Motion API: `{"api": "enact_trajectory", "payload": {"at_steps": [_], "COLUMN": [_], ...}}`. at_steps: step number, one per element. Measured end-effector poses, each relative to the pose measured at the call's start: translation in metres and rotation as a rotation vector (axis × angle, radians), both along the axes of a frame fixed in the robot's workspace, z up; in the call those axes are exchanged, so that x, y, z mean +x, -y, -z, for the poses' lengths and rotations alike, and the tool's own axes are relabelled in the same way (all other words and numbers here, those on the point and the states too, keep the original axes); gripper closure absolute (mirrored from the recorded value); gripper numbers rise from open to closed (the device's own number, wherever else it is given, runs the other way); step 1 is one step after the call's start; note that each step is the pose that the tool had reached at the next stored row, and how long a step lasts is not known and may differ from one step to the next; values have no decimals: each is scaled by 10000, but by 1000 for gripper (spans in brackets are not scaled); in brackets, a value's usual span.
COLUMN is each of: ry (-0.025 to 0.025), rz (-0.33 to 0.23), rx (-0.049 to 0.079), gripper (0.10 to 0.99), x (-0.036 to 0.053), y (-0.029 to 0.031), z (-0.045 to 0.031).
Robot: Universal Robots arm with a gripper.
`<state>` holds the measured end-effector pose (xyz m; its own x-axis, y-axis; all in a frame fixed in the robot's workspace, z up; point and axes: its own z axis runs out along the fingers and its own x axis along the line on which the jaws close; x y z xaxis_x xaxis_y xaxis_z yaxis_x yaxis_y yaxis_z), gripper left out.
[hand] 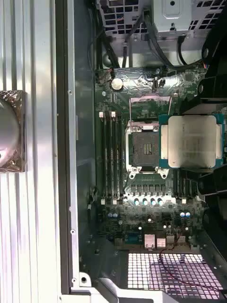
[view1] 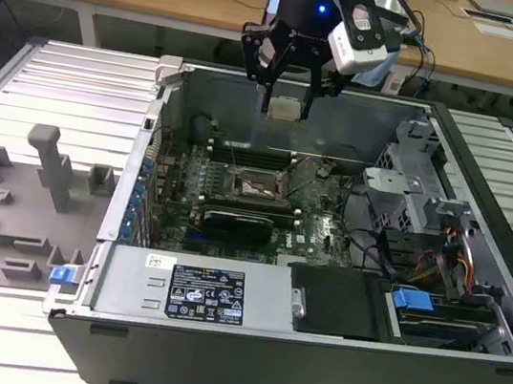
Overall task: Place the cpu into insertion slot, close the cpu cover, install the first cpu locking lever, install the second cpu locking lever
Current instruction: 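Place the cpu into insertion slot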
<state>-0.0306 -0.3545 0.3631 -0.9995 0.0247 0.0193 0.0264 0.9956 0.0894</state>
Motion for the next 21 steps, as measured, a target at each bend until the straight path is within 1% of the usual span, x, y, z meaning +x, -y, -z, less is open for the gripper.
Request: {"api": "enact_trajectory", "payload": {"at_steps": [4, 5, 7, 11, 12, 14, 15, 16, 17, 20, 21], "ry": [0, 1, 4, 4, 4, 3, 4, 2, 2, 3, 4], "rz": [0, 1, 1, 0, 0, 0, 1, 71, 279, 1198, 1414], "rx": [-3, -3, -2, -3, -2, -3, -2, -4, -6, -4, -3], "gripper": [549, 549, 549, 549, 549, 549, 549, 549, 549, 549, 549], "x": [-1, -3, -9, -24, -33, -41, -48, -49, -50, -49, -49], "y": [0, 0, -3, -19, -25, -29, -34, -35, -35, -35, -35], "z": [1, 17, 72, 145, 192, 231, 275, 296, 298, 307, 310]}}
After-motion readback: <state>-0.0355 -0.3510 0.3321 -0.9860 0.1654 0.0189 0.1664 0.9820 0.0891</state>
